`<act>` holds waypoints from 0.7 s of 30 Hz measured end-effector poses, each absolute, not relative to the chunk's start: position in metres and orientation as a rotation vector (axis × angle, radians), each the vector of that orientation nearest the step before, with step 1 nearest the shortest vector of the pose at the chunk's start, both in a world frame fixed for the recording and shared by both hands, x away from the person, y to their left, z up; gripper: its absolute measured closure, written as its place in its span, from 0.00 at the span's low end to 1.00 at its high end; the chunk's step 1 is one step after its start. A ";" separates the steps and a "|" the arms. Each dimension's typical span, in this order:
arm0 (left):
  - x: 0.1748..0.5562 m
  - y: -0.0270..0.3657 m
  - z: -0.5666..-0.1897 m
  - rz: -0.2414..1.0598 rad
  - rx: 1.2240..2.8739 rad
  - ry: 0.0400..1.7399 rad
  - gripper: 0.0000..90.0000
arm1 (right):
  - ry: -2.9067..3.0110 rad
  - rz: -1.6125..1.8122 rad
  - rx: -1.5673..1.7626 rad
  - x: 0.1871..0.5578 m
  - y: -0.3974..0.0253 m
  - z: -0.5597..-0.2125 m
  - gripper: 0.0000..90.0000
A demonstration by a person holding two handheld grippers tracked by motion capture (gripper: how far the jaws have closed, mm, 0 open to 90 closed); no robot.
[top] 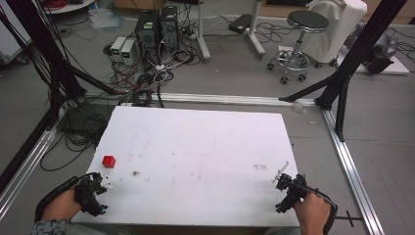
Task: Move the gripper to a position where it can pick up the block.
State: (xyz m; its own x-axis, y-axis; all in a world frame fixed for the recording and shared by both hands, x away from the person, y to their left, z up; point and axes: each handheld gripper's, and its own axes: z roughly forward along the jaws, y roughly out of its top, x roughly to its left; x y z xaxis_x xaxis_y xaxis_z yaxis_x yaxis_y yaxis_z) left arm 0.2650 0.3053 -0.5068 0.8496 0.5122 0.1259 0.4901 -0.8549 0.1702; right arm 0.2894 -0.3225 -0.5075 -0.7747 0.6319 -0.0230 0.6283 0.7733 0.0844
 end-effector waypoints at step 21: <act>0.294 0.321 -0.495 0.274 3.033 0.400 0.25 | 2.923 0.118 1.029 0.291 -0.321 -0.510 0.04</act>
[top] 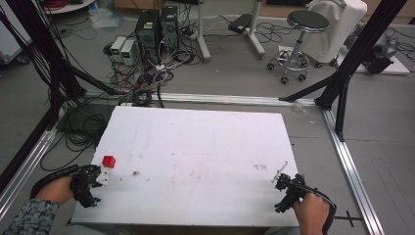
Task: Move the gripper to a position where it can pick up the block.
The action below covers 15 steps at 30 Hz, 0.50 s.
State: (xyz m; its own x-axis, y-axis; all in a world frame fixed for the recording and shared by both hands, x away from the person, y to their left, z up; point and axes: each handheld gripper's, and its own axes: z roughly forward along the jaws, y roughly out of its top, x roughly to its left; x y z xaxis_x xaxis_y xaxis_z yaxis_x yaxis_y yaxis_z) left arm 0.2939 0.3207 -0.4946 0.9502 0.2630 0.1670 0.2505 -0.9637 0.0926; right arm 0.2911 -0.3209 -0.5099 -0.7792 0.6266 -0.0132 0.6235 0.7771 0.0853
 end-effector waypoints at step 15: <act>0.320 0.332 -0.470 0.229 3.069 0.305 0.25 | 2.925 0.117 1.023 0.292 -0.320 -0.510 0.04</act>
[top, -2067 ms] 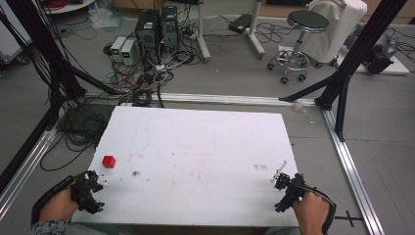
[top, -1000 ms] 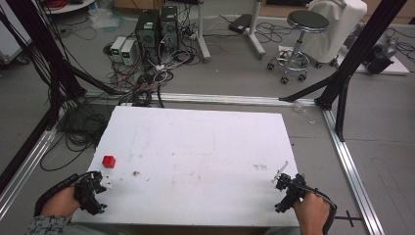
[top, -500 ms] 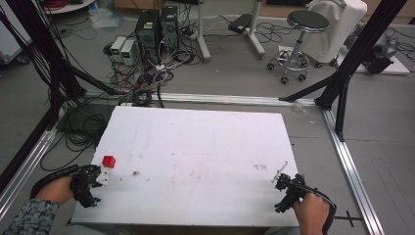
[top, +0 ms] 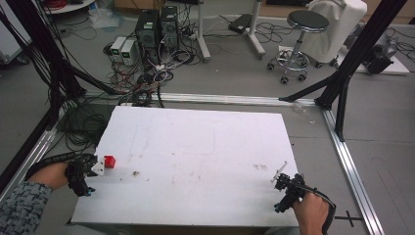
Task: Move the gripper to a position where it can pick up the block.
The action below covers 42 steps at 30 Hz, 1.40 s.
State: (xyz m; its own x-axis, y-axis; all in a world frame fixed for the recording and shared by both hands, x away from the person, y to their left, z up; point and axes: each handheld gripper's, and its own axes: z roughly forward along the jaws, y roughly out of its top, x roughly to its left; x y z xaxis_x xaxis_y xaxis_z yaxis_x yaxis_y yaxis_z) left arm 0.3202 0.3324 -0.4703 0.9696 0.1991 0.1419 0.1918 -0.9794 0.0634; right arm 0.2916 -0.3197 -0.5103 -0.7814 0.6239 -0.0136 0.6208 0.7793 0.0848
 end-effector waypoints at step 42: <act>0.401 0.318 -0.459 0.139 3.110 -0.116 0.25 | 2.936 0.116 1.012 0.292 -0.320 -0.513 0.04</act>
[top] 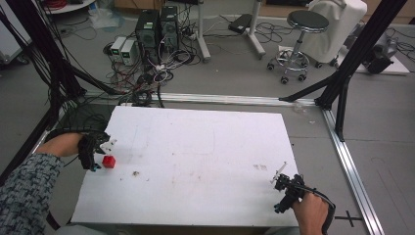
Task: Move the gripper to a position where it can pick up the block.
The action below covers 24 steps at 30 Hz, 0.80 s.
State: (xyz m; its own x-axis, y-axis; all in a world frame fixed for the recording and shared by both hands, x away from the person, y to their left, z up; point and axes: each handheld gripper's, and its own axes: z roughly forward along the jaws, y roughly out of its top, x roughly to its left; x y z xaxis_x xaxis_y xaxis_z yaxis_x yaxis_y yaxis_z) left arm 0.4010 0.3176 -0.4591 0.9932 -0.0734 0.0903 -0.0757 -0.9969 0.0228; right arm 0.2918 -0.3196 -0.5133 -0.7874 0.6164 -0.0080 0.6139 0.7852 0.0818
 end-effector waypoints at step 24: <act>0.419 0.321 -0.505 0.060 3.123 -0.078 0.25 | 2.950 0.107 1.012 0.291 -0.318 -0.515 0.04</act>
State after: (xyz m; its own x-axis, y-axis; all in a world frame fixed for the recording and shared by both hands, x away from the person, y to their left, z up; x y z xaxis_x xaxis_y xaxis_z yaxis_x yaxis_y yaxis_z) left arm 0.4188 0.3212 -0.5053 0.9980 -0.0495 0.0390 -0.0502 -0.9986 0.0165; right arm 0.2914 -0.3177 -0.5149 -0.7894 0.6138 0.0022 0.6124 0.7873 0.0715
